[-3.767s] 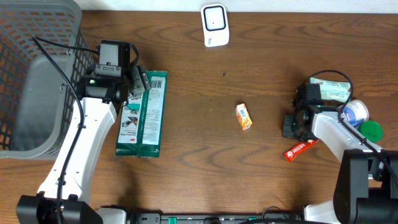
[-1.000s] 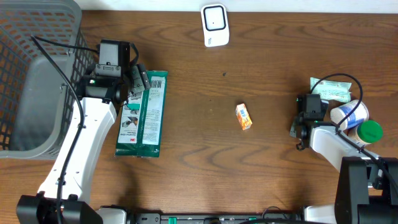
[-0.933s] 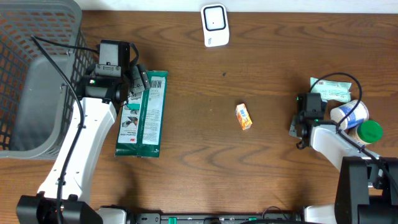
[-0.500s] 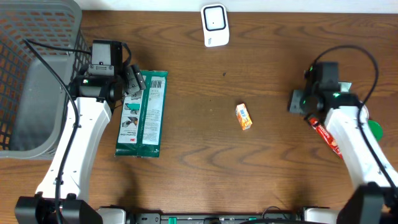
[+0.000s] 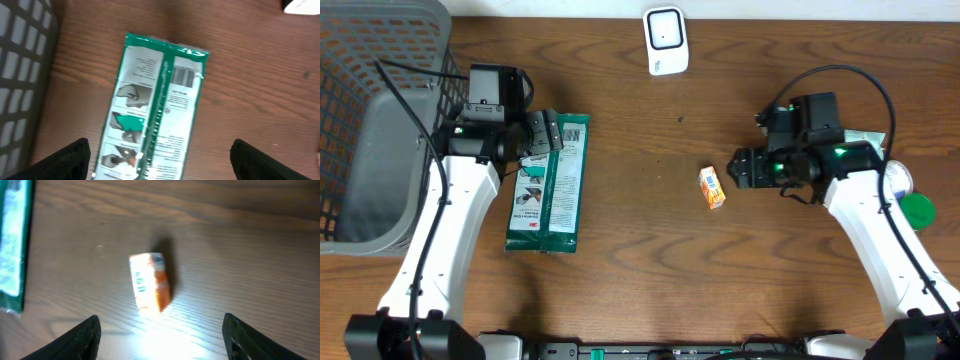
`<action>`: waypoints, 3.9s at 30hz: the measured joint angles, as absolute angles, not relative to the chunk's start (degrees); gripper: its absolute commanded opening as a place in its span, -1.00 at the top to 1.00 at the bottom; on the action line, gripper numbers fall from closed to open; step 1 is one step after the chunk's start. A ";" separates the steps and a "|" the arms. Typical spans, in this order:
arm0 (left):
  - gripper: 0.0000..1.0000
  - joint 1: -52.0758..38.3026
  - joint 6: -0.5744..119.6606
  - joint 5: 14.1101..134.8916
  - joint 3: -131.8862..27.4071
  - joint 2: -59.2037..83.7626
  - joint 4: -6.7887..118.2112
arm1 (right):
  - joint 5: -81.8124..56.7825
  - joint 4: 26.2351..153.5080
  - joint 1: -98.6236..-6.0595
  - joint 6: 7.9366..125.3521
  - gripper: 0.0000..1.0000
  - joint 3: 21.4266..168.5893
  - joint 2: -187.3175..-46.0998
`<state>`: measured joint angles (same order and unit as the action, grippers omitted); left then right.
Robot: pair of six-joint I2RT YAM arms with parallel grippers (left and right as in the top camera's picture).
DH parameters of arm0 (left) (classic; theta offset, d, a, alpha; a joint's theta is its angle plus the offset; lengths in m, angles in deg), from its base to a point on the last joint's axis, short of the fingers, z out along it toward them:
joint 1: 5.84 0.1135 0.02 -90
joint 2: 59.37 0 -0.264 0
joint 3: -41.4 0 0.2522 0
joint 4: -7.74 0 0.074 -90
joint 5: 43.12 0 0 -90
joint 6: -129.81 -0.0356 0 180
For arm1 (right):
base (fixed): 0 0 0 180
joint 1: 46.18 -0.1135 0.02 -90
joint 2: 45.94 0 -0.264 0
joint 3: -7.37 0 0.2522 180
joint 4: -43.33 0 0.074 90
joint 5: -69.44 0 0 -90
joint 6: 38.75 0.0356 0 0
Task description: Scan the item barcode
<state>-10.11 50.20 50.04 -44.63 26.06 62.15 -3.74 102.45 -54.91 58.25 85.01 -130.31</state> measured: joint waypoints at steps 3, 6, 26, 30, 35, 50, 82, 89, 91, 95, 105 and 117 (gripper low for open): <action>-0.75 -9.65 49.46 48.80 -44.66 27.72 61.93 | -3.06 100.90 -57.38 58.21 -0.61 85.01 -130.31; -0.72 -8.58 48.80 47.99 -44.63 30.89 61.89 | -1.36 96.90 -60.02 59.19 -0.63 85.01 -130.31; 0.53 -2.79 47.27 46.50 -44.66 41.38 61.95 | 3.25 71.70 -75.04 70.14 -0.60 85.03 -143.73; 0.53 -2.79 47.27 44.71 -44.63 44.42 61.89 | 3.32 69.14 -76.50 70.38 -0.61 85.03 -146.99; 0.53 -2.79 47.27 42.39 -44.66 46.93 59.04 | 3.30 67.92 -77.51 70.40 -0.62 85.03 -149.85; 0.53 -2.99 47.27 44.82 -45.14 54.21 58.78 | -2.49 67.04 -77.55 70.60 -0.82 85.03 -150.58; 0.53 -7.60 47.49 64.82 -45.35 54.43 61.49 | 2.49 67.39 -80.42 77.62 -0.58 85.03 -155.73; 0.53 -7.62 47.49 64.05 -45.35 54.43 61.12 | 0.68 66.80 -85.03 83.26 -0.55 85.03 -156.24; 0.53 -7.68 47.49 63.29 -45.35 54.43 61.08 | 0.44 65.58 -85.66 85.33 -0.53 85.03 -156.81; 0.53 -7.68 47.49 62.74 -45.35 54.43 60.88 | 1.99 60.94 -86.54 88.13 -0.44 85.25 -159.58; 0.53 -7.66 47.49 61.89 -43.96 53.67 58.50 | 13.13 47.79 -86.76 90.71 -0.16 85.12 -164.19; 0.53 -7.66 47.49 61.76 -43.96 53.67 58.45 | 11.87 45.88 -86.80 87.10 0.26 85.12 -164.19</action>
